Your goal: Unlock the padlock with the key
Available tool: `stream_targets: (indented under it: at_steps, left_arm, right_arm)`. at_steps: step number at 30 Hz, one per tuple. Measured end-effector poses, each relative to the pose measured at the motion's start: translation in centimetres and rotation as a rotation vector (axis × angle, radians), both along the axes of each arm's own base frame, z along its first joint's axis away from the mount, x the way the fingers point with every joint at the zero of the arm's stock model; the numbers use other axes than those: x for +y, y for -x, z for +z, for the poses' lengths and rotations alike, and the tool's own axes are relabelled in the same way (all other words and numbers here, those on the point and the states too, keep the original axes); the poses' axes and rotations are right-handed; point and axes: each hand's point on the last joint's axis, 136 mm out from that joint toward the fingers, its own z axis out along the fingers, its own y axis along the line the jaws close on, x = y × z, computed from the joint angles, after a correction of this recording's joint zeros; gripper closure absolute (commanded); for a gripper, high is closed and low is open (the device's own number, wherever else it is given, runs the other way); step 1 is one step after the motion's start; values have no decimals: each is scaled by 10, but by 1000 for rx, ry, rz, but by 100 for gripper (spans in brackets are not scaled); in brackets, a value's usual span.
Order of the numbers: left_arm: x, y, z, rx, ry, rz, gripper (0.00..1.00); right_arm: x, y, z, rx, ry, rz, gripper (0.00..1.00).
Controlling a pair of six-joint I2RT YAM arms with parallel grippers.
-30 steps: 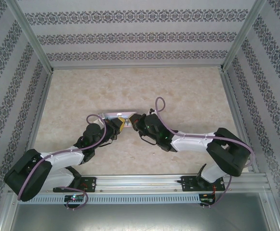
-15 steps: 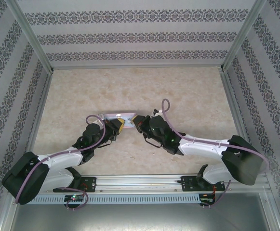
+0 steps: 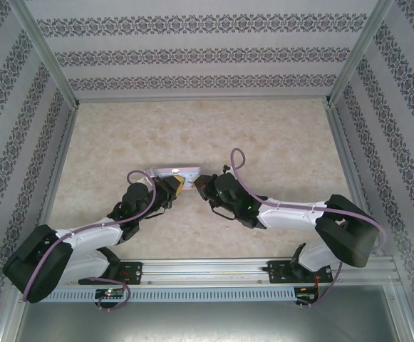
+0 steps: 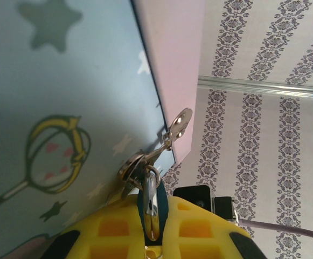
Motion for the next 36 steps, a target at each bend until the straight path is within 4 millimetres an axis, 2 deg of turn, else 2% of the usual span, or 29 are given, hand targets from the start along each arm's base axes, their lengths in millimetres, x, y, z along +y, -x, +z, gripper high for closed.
stream_targets:
  at_steps: [11,36]
  left_arm:
    - [1,-1,0,-1,-2,11,100]
    - [5,-4,0,-5,-6,37,100]
  right_arm:
    - [10,-7,0,0,-1,3,100]
    - [15,-10,4,2,7,5,100]
